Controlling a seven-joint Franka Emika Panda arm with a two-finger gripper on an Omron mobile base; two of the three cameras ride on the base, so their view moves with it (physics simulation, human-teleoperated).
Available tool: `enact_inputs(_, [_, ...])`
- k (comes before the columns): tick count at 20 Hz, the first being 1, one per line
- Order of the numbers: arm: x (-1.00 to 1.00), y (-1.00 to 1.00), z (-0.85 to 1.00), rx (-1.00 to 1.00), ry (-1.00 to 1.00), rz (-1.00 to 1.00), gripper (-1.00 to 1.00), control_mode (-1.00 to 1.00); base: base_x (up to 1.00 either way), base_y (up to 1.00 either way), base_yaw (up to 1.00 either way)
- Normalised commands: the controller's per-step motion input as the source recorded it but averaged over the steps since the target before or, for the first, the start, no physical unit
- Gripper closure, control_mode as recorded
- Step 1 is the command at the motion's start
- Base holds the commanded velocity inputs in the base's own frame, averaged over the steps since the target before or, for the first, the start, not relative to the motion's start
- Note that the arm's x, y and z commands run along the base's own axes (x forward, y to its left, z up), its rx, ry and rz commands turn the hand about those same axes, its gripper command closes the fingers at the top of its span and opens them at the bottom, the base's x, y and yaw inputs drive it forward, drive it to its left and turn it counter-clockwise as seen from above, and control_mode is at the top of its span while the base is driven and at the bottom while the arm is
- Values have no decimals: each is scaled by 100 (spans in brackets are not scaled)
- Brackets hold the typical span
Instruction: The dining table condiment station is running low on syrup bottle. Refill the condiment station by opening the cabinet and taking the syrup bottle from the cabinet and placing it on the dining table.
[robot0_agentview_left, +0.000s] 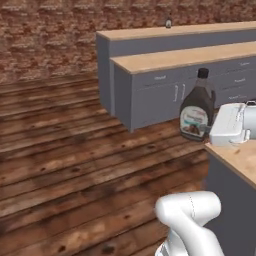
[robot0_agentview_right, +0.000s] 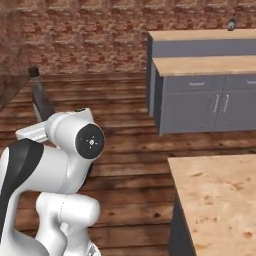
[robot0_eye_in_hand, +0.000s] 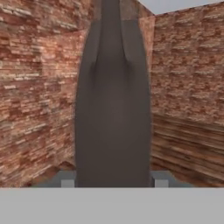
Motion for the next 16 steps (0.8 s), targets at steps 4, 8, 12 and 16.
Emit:
enact_inputs(4, [0,0,0,0,0,0,100,100,100,69,-30])
enact_inputs(8, [0,0,0,0,0,0,100,100,100,87,-27])
enact_inputs(12, [0,0,0,0,0,0,100,100,100,94,-26])
enact_inputs(16, [0,0,0,0,0,0,100,100,100,93,-27])
